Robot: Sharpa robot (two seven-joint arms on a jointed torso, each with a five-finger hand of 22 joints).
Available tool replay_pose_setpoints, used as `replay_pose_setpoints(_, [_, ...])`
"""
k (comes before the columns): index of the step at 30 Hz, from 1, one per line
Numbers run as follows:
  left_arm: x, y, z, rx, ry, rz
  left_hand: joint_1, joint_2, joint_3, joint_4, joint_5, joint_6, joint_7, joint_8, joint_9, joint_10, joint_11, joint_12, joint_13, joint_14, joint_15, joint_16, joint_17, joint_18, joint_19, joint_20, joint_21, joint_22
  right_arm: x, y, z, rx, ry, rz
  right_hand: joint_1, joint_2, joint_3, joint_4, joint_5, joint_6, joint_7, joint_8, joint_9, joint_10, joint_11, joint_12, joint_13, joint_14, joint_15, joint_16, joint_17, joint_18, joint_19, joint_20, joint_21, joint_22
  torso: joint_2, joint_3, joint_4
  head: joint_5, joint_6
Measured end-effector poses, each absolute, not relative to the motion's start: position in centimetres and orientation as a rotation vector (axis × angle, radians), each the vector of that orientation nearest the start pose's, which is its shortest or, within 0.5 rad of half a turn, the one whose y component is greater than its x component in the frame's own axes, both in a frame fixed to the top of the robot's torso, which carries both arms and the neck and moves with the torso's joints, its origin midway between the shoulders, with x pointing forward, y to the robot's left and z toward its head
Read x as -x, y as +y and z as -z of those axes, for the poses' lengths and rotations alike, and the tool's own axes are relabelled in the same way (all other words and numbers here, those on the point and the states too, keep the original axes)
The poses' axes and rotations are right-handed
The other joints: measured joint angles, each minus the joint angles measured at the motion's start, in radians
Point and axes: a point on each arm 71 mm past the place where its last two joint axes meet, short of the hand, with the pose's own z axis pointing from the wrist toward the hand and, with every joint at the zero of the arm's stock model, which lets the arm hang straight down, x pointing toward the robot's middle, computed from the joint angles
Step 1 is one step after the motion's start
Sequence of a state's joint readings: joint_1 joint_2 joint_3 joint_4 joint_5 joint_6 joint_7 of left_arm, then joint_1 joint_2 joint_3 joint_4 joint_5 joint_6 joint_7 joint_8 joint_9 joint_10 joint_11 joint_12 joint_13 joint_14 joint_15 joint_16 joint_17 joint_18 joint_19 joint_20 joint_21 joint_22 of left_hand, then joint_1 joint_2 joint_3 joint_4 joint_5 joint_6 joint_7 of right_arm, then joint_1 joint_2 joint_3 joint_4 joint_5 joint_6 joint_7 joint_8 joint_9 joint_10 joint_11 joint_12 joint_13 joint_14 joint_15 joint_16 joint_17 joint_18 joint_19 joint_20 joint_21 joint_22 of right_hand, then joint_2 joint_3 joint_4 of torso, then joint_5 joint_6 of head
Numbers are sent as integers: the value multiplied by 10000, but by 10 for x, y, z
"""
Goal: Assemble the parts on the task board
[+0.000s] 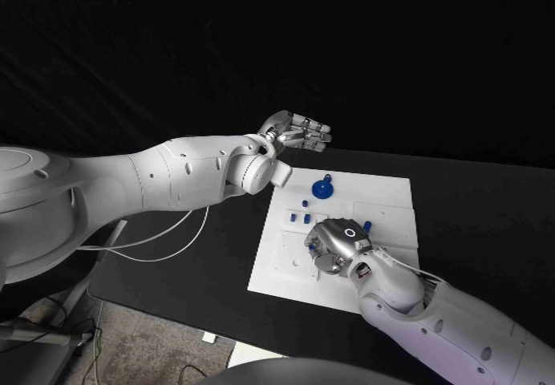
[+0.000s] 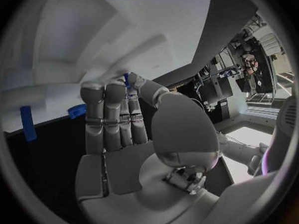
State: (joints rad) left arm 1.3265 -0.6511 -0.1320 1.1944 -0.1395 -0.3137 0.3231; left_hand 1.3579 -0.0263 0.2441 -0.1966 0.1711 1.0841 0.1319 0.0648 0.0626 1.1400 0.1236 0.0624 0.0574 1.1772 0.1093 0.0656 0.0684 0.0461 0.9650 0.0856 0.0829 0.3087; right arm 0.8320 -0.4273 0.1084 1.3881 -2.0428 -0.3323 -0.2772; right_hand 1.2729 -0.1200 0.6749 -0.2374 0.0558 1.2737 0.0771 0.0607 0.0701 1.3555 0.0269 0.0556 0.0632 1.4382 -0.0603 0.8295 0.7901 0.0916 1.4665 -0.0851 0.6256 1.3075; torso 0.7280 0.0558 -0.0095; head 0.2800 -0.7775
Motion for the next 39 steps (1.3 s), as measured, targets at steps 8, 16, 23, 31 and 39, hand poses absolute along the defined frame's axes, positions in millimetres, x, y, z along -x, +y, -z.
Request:
replay_pose_setpoints(8, [-559,210,162,9170,14518,13228,0,0,0,0,0,0,0,0,0,-37,37,0,0,0,0,0,0,0,0,0,0,-23,-420,-30,290,4310,15854,-6620,-522,-525,-657,309,844,-965,251,69,-57,-1537,415,90,-36,9,199,0,-107,206,4,216,-486,0,-9,18,-18,12,-12])
replay_pose_setpoints(16, [-559,211,162,9189,14534,13205,41,41,0,0,0,0,0,0,0,-72,2,0,0,0,0,0,0,0,0,0,0,-44,-414,-33,285,4027,15657,-6948,19,-769,-2311,552,845,-1387,177,68,-67,-2693,696,87,-52,4,394,-9,-395,552,1,429,-1156,-1,-13,25,-18,-28,11])
replay_pose_setpoints(23, [-559,215,162,9221,14510,13133,40,40,0,0,0,0,0,0,0,-72,2,0,0,0,0,0,0,0,0,0,0,-44,-412,-38,268,3642,15175,-7252,134,-868,-2429,664,797,-1421,211,68,-66,-2692,696,87,-52,5,395,-10,-498,638,-17,481,-1206,-1,-21,18,-30,-72,76])
replay_pose_setpoints(31, [-560,218,162,9249,14481,13064,40,40,-28,27,0,0,0,0,0,-72,2,0,0,0,0,0,0,-1,0,0,-1,-64,-418,-51,236,3042,14594,-7348,173,-907,-2519,877,698,-1456,175,68,-66,-2629,642,88,-52,2,392,50,-610,639,-16,482,-1205,-2,-24,14,-47,-191,207])
replay_pose_setpoints(39, [-559,224,162,9287,14442,12981,40,40,-27,27,0,0,0,0,0,-72,2,0,0,0,0,0,0,0,0,0,-1,-64,-440,-86,199,2629,14409,-6599,80,-1000,-877,660,565,-1494,213,68,-65,-1902,516,47,-51,1,390,163,-638,637,-16,481,-907,-2,-28,2,-77,-426,418])
